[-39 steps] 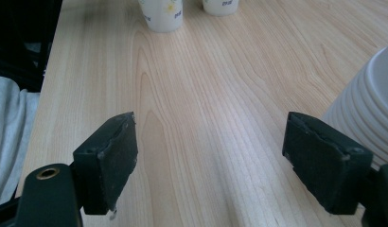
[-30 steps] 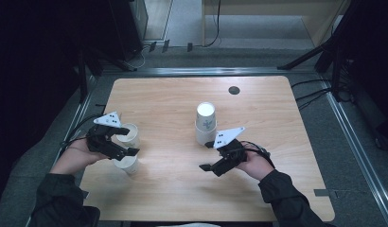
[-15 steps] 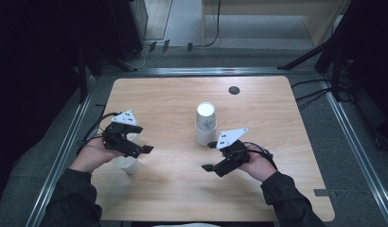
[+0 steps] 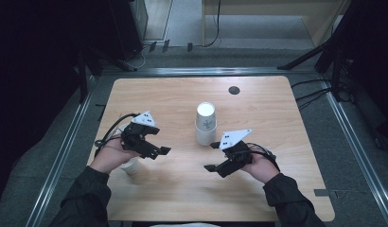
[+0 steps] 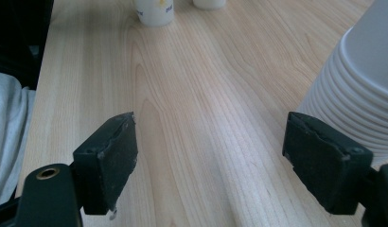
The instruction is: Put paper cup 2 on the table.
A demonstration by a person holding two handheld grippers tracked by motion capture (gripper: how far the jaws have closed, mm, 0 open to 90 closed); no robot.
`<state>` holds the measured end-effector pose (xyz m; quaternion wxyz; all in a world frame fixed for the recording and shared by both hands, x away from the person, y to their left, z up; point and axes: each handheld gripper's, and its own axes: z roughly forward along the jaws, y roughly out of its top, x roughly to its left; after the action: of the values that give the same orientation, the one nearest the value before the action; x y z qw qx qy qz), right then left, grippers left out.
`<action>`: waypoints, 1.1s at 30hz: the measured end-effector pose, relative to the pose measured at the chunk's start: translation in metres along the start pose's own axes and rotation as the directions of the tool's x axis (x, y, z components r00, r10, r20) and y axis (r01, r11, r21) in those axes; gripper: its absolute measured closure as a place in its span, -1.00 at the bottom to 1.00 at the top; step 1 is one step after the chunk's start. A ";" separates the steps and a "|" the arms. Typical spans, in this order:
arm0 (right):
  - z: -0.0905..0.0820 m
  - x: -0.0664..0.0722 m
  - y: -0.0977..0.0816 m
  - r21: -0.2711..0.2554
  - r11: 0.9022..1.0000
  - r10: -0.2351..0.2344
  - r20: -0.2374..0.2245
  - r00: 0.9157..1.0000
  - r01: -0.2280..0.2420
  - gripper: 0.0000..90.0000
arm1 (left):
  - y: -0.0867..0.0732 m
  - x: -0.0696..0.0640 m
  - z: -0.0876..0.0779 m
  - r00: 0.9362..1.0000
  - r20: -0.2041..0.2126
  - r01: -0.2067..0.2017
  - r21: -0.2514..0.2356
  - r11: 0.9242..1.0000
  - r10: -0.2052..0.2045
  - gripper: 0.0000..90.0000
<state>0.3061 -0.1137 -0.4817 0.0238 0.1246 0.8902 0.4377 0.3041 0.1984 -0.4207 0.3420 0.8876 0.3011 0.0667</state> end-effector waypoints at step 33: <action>-0.007 -0.004 -0.003 0.007 1.000 -0.029 0.016 0.999 0.029 -0.57 | 0.001 -0.051 0.068 0.995 -0.086 -0.052 -0.055 0.997 0.047 -0.70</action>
<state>0.3086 -0.1220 -0.4804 0.0366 0.1153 0.8931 0.4334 0.2854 0.1299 -0.4670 0.3525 0.8811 0.2910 0.1214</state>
